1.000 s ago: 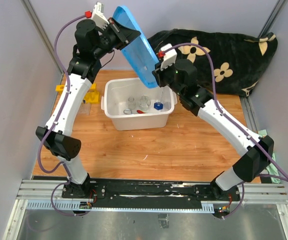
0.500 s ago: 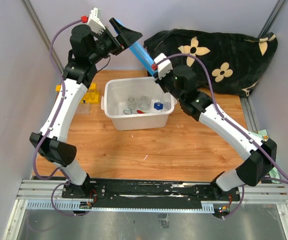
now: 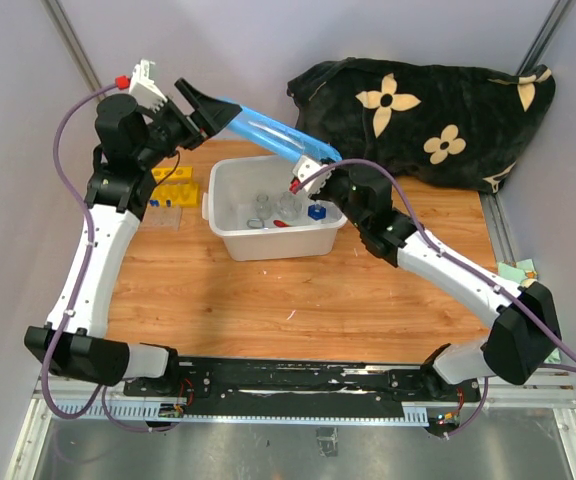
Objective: Organize the chemistry lab equipment
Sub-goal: Close the lid of the storage box.
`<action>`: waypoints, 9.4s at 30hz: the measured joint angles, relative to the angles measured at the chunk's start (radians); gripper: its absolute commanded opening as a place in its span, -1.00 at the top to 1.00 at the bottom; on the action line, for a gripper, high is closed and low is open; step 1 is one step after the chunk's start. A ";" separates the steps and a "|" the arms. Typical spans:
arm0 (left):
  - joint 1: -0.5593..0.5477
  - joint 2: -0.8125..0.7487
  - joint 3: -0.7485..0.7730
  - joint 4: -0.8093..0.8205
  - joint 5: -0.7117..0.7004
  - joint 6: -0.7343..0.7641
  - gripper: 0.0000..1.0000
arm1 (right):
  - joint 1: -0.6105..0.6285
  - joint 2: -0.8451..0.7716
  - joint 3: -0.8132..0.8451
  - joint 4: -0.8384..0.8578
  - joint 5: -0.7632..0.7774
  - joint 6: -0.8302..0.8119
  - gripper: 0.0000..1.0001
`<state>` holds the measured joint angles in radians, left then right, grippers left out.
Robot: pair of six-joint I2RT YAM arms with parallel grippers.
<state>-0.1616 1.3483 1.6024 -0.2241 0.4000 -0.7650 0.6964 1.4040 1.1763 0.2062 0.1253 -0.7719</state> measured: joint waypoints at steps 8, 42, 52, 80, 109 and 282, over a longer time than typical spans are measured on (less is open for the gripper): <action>0.054 -0.084 -0.223 -0.068 0.004 0.056 -0.98 | 0.000 -0.002 -0.193 0.204 0.018 -0.222 0.99; 0.314 -0.125 -0.728 0.343 0.280 -0.353 -0.81 | 0.097 -0.103 -0.502 0.517 -0.012 -0.461 0.99; 0.335 -0.067 -0.733 0.556 0.410 -0.438 -0.41 | 0.097 -0.100 -0.502 0.537 -0.005 -0.460 0.99; 0.343 0.189 -0.585 0.569 0.574 -0.463 0.79 | 0.098 -0.065 -0.487 0.539 0.062 -0.449 -0.23; 0.343 0.433 -0.719 1.643 0.422 -1.230 0.99 | 0.098 -0.275 -0.267 0.218 0.328 -0.190 -0.39; 0.140 0.141 -0.381 0.095 0.140 -0.033 0.39 | -0.225 0.275 0.301 -0.571 -0.480 0.996 0.99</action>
<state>-0.0219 1.4891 1.2217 -0.1287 0.5400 -0.7979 0.4717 1.6787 1.4776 -0.3649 -0.3550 0.2237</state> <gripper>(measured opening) 0.364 0.007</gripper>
